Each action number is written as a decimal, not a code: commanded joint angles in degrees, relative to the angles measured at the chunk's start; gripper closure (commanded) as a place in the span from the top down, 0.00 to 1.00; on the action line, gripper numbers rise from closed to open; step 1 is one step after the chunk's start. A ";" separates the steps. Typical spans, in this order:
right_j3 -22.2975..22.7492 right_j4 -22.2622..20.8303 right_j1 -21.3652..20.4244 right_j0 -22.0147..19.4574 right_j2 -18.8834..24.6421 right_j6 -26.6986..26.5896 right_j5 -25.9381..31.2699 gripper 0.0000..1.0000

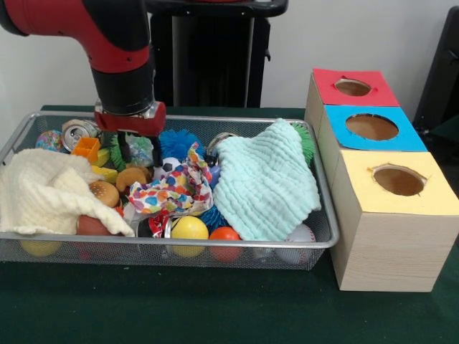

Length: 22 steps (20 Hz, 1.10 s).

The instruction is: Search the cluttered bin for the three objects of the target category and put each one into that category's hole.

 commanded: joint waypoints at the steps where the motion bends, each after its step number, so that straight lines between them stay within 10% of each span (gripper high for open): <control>1: 2.46 -2.77 -1.21 2.88 2.12 1.81 -4.81 1.00; 22: -2.10 -6.82 -0.27 9.92 -7.42 2.22 -10.04 1.00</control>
